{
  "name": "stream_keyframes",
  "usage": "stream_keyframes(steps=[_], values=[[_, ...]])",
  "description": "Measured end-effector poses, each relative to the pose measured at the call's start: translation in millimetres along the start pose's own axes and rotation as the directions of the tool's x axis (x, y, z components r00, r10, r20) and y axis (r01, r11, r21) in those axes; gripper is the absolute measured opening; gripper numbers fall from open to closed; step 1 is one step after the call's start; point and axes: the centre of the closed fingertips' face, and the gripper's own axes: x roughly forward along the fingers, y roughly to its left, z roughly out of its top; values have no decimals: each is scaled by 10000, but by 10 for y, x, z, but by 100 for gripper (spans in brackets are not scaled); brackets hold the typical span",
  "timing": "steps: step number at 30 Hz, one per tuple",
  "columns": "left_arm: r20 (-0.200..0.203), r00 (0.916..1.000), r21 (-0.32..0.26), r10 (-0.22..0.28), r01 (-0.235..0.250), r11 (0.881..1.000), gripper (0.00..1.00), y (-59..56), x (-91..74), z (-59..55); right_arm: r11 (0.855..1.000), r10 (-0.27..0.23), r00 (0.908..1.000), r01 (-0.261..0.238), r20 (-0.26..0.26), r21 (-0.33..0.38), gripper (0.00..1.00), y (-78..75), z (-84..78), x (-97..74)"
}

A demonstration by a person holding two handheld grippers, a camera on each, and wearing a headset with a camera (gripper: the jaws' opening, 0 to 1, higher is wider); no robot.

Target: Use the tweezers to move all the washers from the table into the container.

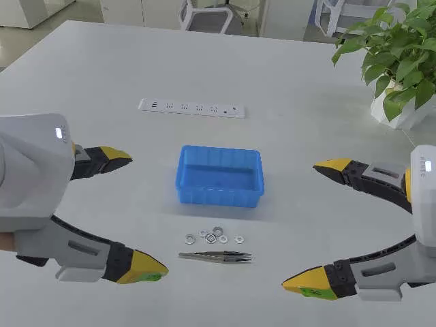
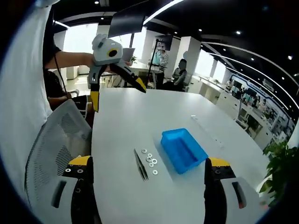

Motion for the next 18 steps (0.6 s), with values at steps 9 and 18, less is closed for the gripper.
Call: stream_keyframes(steps=[9,18], values=[[-5,10000,88,4,-4,10000,98,-4,6,15,10000,42,10000,-42,-62,-14,98,12,-8,-2],[-85,10000,107,-6,7,9999,98,-6,14,-6,10000,62,9999,-62,-79,-69,98,9,-4,-3]])
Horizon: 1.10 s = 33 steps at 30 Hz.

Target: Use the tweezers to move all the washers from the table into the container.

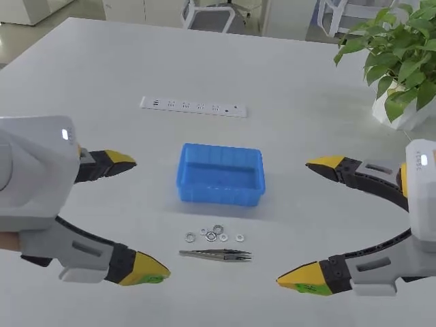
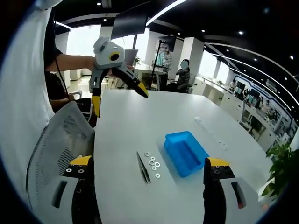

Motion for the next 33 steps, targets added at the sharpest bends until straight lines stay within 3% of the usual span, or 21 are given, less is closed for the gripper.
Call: stream_keyframes(steps=[7,13,15,16,20,23,25,29,33], values=[[-15,10000,20,-6,6,10000,98,-8,-1,-6,10000,58,9999,-58,-111,-51,98,28,-26,9],[100,9996,114,278,-279,9995,99,45,15,13,10000,-44,9999,44,-105,-63,98,6,-7,-13],[-359,9990,939,265,-230,9953,99,38,23,-43,9998,-187,9998,187,-58,-95,99,-25,3,-18],[-340,9991,1009,248,-212,9947,99,24,42,-48,9998,-202,9998,202,-45,-85,99,-32,4,-18],[-166,9998,278,55,-50,9996,99,9,92,-83,9998,-138,9997,136,-184,-111,99,-36,-29,11],[-118,9999,289,94,-90,9995,99,16,119,-96,9999,-28,9995,23,-317,-168,99,-21,-66,43],[-87,9998,242,197,-194,9995,99,40,137,-111,9999,-17,9994,13,-338,-143,99,-28,-82,62],[479,9966,-369,676,-658,9971,97,136,122,-97,9998,-177,9993,173,-319,-135,97,-93,-103,78],[650,9946,-257,809,-794,9965,95,174,102,-140,9998,-180,9991,177,-372,-76,97,-123,-157,111]])
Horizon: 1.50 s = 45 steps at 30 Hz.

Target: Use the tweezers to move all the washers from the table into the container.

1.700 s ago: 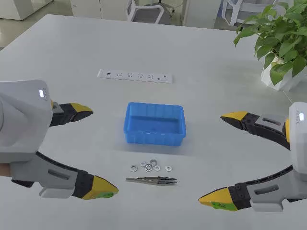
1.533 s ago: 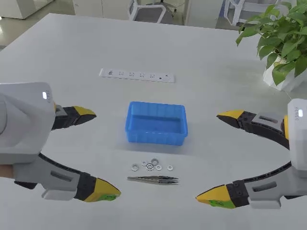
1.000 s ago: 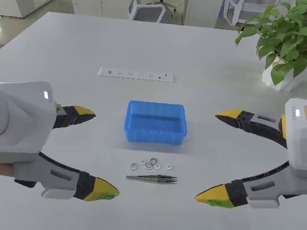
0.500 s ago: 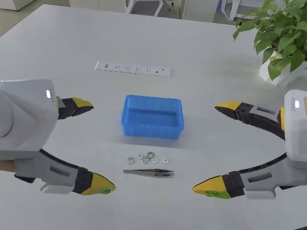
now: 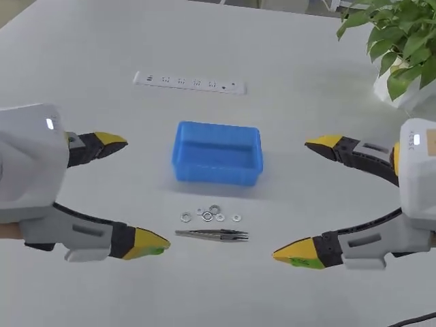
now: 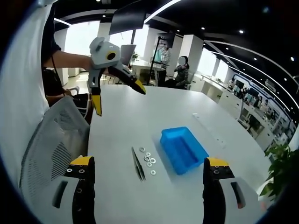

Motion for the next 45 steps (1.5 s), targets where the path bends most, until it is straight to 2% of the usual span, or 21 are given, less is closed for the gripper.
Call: stream_keyframes(steps=[3,5,6,9,11,12,15,17,19,21,25,27,31,34,38,41,45], values=[[53,10000,-36,48,-48,10000,88,20,44,-24,10000,7,9999,-6,-101,89,97,-12,-59,51],[-317,9990,675,328,-306,9973,81,66,84,-93,9999,-14,10000,14,-60,109,96,-24,-80,89],[-196,9996,656,203,-189,9977,78,27,127,-94,9999,62,10000,-62,-51,144,95,-19,-90,111],[-268,9993,-31,-266,265,9996,77,-48,209,-143,9996,180,9997,-177,-150,216,94,-21,-134,160],[-291,9990,8,-348,348,9994,75,-50,257,-183,9993,284,9993,-278,-230,237,92,-25,-168,183],[-340,9985,-177,-424,418,9990,73,-54,274,-211,9992,310,9991,-303,-294,260,91,-31,-187,190],[-369,9961,-1153,-799,752,9905,69,-87,322,-298,9988,341,9989,-329,-336,365,90,-56,-234,212],[-458,9958,-900,-788,745,9932,65,-73,341,-329,9982,446,9980,-427,-438,431,88,-56,-283,236],[-533,9938,-944,-974,921,9913,60,-97,357,-341,9975,542,9972,-518,-506,473,87,-51,-328,266],[-303,9937,-884,-1079,1048,9906,63,-105,385,-314,9973,604,9969,-582,-505,453,85,-44,-350,294],[-327,9923,-781,-1198,1169,9901,61,-118,439,-342,9946,832,9945,-789,-640,670,77,2,-424,384],[-291,9912,-1054,-1293,1256,9865,60,-134,479,-358,9928,953,9932,-900,-661,789,73,37,-457,438],[-195,9901,-1024,-1392,1365,9853,57,-160,564,-383,9905,1178,9901,-1118,-757,795,68,100,-509,524],[-304,9868,-1187,-1593,1546,9808,56,-183,606,-429,9893,1320,9888,-1270,-699,724,60,122,-520,562],[-511,9828,-1204,-1776,1705,9780,54,-200,647,-493,9863,1439,9862,-1361,-825,930,60,120,-595,611],[-612,9821,-1197,-1784,1702,9781,52,-178,684,-538,9845,1439,9868,-1352,-739,1115,56,116,-624,656],[-543,9803,-1487,-1898,1800,9724,48,-177,723,-576,9810,1646,9832,-1549,-786,1168,52,181,-670,749]])
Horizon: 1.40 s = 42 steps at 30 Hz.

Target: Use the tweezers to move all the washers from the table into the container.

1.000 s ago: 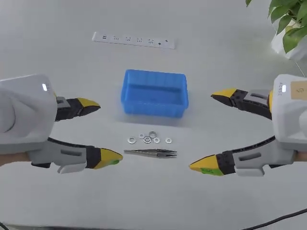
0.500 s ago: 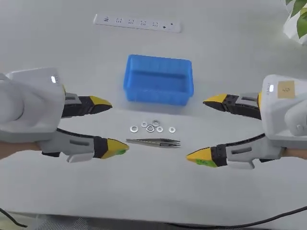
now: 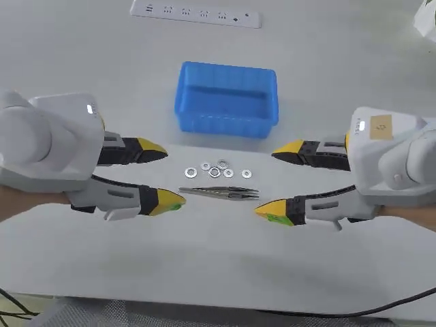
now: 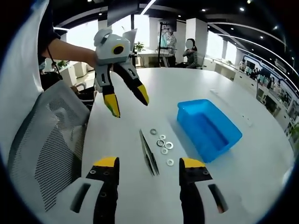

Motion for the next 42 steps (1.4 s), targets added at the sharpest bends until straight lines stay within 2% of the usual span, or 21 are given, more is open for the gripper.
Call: stream_keyframes(steps=[3,14,20,28,31,36,40,42], values=[[125,9999,-425,-33,38,9991,48,14,26,-9,9997,225,9997,-225,-43,23,51,49,-30,108],[-79,9994,-176,-345,344,9993,46,7,208,-53,9969,750,9967,-757,-307,-224,45,98,-50,351],[-376,9976,-56,-578,577,9983,42,-16,301,-132,9976,675,9968,-683,-437,-150,41,12,-84,417],[-617,9949,-66,-799,796,9968,37,-61,393,-202,9968,762,9936,-778,-828,-156,36,7,-157,501],[-738,9907,-209,-1141,1129,9934,35,-115,418,-235,9966,780,9928,-802,-910,-212,35,3,-160,517],[-1103,9870,-62,-1170,1170,9931,33,-93,473,-305,9954,861,9910,-900,-1027,-343,34,-1,-156,551],[-989,9894,119,-1060,1077,9941,32,-78,499,-256,9931,952,9860,-1035,-1370,-548,30,-13,-193,592],[-1328,9861,242,-998,1039,9943,30,-41,526,-315,9928,1109,9840,-1161,-1396,-297,27,-9,-190,614]])
